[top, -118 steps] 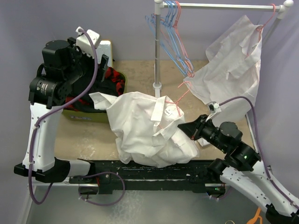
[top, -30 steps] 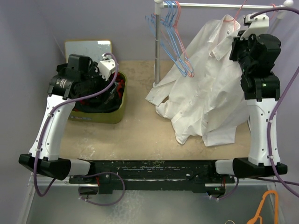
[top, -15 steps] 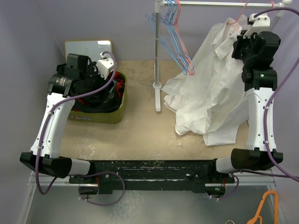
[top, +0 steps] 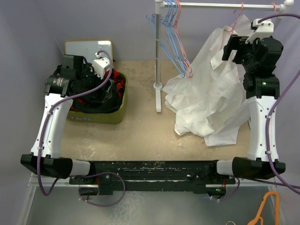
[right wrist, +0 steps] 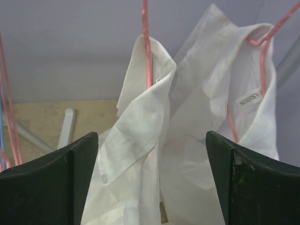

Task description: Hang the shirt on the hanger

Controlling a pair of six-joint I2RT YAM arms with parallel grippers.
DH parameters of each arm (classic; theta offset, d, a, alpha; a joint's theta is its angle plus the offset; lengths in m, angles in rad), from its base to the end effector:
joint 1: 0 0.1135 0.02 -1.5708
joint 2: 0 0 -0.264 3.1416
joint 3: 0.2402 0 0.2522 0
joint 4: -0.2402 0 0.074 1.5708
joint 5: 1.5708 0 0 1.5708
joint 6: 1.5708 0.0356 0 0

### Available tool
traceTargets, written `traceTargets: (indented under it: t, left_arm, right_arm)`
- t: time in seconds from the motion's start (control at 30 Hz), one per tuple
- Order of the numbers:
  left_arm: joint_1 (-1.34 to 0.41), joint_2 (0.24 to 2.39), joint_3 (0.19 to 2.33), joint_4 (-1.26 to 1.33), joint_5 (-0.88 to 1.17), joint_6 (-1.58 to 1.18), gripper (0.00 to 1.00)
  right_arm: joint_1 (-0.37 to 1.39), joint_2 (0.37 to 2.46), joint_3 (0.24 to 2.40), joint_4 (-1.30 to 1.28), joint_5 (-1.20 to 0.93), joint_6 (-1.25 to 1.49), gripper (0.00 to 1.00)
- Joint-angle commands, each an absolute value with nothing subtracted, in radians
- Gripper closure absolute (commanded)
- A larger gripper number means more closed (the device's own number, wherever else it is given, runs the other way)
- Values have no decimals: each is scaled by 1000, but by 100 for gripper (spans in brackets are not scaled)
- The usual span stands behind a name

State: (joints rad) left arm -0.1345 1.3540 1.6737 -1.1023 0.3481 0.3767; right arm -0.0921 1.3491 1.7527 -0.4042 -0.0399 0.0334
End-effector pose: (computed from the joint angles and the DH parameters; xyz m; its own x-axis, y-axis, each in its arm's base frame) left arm 0.2492 -0.0460 0.4295 -0.5152 0.4187 -0.7478 0.5972 0.8013 0.0372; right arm 0.2722 -0.0237 0.5224 0.0011 0.0334 -0.9994 0.0522 0.9981 0.0334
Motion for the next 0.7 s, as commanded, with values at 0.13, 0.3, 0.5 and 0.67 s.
traceTargets:
  t: [0.13, 0.3, 0.5, 0.67]
  left_arm:
    - [-114, 1290, 1613, -1014, 294, 331, 0]
    - [-104, 1260, 1580, -976, 247, 305, 0]
    - [-43, 1234, 1581, -976, 307, 277, 0]
    - [6, 1226, 1554, -967, 311, 321, 0]
  right_arm:
    - [-94, 1167, 1870, -165, -279, 297, 1]
    - [-50, 1213, 1686, 135, -610, 668, 0]
    - [98, 1313, 1631, 202, -398, 655, 0]
    - [166, 1359, 1566, 308, -108, 603, 0]
